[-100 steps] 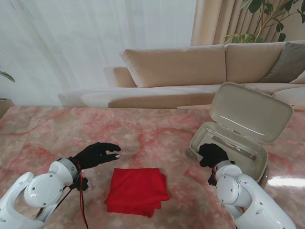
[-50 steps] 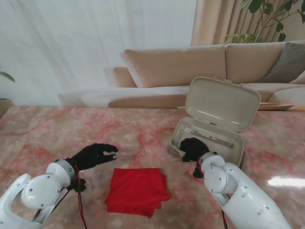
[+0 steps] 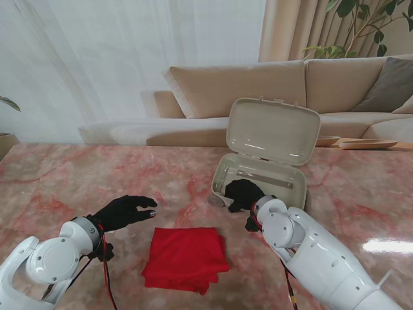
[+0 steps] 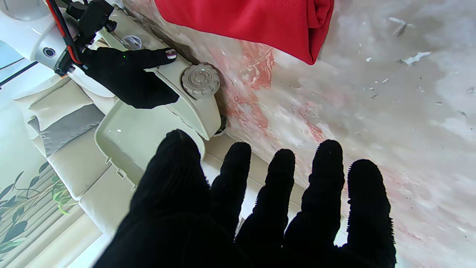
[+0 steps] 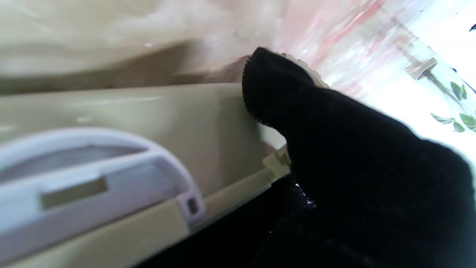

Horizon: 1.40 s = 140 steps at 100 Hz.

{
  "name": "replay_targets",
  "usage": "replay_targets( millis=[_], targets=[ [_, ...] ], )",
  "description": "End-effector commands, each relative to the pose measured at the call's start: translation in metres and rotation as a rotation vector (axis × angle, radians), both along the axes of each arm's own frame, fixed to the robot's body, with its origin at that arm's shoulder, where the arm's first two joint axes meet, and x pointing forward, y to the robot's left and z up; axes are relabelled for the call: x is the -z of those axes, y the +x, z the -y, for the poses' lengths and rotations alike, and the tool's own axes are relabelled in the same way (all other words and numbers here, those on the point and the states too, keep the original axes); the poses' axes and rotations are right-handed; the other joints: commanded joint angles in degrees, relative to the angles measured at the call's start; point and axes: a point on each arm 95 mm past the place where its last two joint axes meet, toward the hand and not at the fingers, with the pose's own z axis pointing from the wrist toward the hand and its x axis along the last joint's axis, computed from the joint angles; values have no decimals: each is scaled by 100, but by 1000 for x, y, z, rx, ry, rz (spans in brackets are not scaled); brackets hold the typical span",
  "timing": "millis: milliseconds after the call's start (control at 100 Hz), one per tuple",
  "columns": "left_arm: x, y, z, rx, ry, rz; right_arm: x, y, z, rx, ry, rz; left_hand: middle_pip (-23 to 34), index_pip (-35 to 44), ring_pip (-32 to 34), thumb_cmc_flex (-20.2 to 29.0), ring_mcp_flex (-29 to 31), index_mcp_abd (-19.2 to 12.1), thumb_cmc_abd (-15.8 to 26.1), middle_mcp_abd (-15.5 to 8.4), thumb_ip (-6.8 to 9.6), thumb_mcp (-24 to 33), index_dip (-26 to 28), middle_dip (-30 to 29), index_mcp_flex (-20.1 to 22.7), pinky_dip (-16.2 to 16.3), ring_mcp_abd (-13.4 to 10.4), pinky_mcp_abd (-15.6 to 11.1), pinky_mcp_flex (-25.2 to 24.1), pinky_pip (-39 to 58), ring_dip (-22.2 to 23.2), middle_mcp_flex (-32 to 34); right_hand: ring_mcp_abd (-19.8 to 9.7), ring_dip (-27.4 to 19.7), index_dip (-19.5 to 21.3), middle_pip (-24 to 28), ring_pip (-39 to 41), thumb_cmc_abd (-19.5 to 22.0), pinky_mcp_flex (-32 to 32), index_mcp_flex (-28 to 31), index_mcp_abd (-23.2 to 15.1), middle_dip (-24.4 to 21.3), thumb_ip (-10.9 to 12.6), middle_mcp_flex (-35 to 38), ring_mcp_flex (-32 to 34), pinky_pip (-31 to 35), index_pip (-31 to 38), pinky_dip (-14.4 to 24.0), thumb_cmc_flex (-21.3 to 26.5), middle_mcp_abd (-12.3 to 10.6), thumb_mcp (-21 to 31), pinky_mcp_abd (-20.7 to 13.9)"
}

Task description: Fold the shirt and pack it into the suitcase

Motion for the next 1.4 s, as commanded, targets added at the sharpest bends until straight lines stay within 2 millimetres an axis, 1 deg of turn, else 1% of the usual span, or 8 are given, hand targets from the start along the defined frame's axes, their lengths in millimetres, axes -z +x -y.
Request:
replay_targets(
  millis=[0,240,470,930,1210,1390],
  targets=[
    [3,-3,-1,-4,7,-6,1,1,-16,-39,24,-20,-102,-74,-139,-85,-85,-199,231,-97,10,-210,60,-51,-113,-35,59,122,-84,-76,-54,-89,-165,-409,3,-123,-629,338,34,362,-1625,-47,-264,81,348,20,305,-271,907,-662,857,-124],
    [4,-4,-3,-11,7,-8,-2,10,-41,-112,54,-21,-106,-75,-147,-89,-95,-209,233,-102,9,-210,60,-53,-116,-36,55,122,-84,-76,-58,-94,-187,-413,-23,-147,-681,315,54,396,-1655,-59,-264,127,385,-3,318,-331,892,-693,878,-129],
    [7,-5,-5,-21,6,-11,4,11,-61,-167,82,-46,-105,-84,-147,-84,-95,-202,234,-92,11,-208,56,-52,-132,-38,64,119,-86,-78,-57,-95,-201,-420,-58,-175,-727,294,79,403,-1657,-74,-258,142,408,-14,318,-375,881,-687,886,-134],
    [10,-6,-7,-28,5,-22,11,11,-94,-241,138,-77,-106,-83,-144,-84,-95,-204,239,-94,11,-209,57,-52,-115,-41,69,117,-85,-85,-56,-90,-187,-459,-167,-255,-830,291,74,382,-1580,-143,-249,130,409,-9,274,-422,886,-615,871,-128],
    [12,-6,-8,-31,3,-26,18,12,-112,-279,164,-99,-109,-85,-147,-84,-105,-201,241,-95,11,-209,57,-52,-121,-43,69,117,-90,-89,-58,-98,-173,-480,-226,-297,-883,328,69,345,-1519,-187,-240,93,392,-53,234,-459,884,-533,841,-117],
    [13,-6,-8,-34,3,-29,19,13,-122,-307,177,-105,-107,-80,-145,-79,-101,-199,237,-88,12,-207,59,-51,-114,-42,66,111,-88,-86,-58,-98,-163,-483,-246,-305,-903,350,66,324,-1500,-198,-233,69,374,-70,220,-467,883,-520,824,-115]
  ],
)
